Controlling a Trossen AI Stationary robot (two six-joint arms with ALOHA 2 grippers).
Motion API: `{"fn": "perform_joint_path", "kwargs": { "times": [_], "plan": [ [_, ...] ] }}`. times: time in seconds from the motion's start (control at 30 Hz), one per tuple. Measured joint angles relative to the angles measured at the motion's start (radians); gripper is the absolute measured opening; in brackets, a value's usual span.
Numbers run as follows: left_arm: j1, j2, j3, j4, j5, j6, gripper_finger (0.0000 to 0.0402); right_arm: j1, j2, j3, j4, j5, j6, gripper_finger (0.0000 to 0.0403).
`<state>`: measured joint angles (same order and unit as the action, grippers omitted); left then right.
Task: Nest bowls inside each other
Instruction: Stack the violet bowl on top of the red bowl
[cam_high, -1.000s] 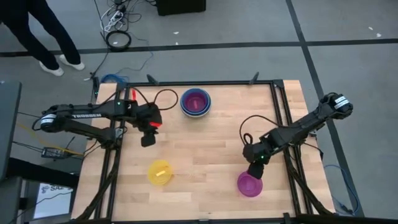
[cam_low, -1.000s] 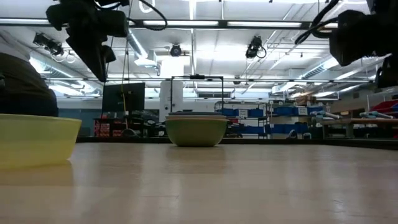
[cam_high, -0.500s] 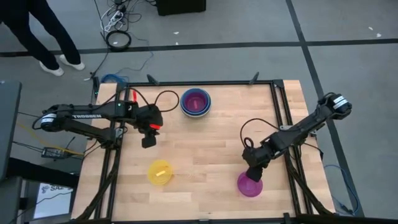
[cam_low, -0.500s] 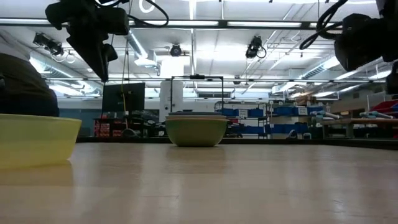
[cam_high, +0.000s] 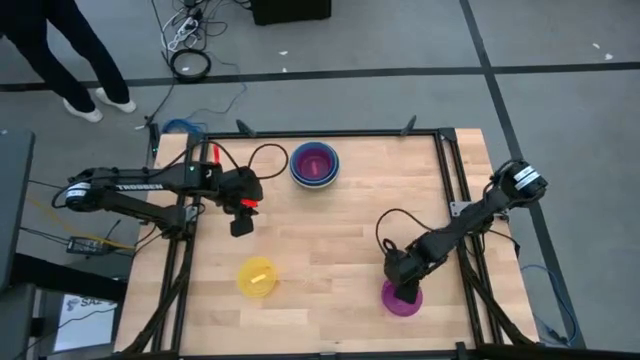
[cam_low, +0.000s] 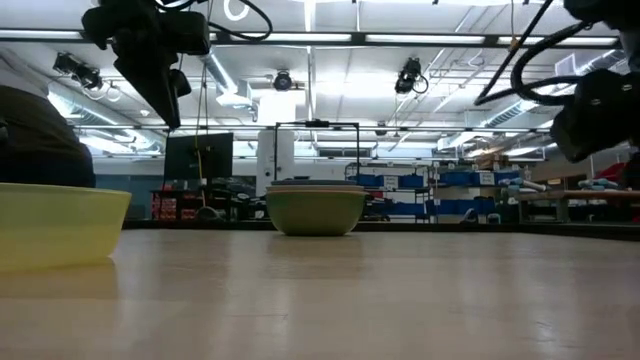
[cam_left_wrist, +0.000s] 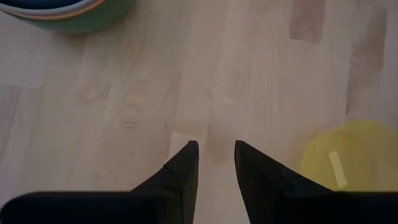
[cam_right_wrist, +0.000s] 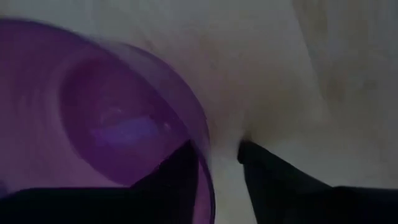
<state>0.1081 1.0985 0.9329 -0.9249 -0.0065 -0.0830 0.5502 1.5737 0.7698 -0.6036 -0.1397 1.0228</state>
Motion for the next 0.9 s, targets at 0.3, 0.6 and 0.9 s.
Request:
{"fn": "perform_joint_path", "kwargs": {
  "times": [0.3,0.6,0.9],
  "plan": [
    [0.0,0.0,0.0,0.032,-0.043,0.0,0.0113,-0.069,-0.025,0.21,-0.258,0.2,-0.216,0.0002],
    [0.0,-0.009,0.0,0.19,-0.086,0.025,0.0113,-0.504,-0.039,0.443,-0.089,0.575,-0.567,0.0001],
    [0.0,-0.125,0.0,0.312,-0.195,0.027,0.0113,-0.912,0.021,0.441,0.419,0.295,-0.636,0.0]
  ]
}}
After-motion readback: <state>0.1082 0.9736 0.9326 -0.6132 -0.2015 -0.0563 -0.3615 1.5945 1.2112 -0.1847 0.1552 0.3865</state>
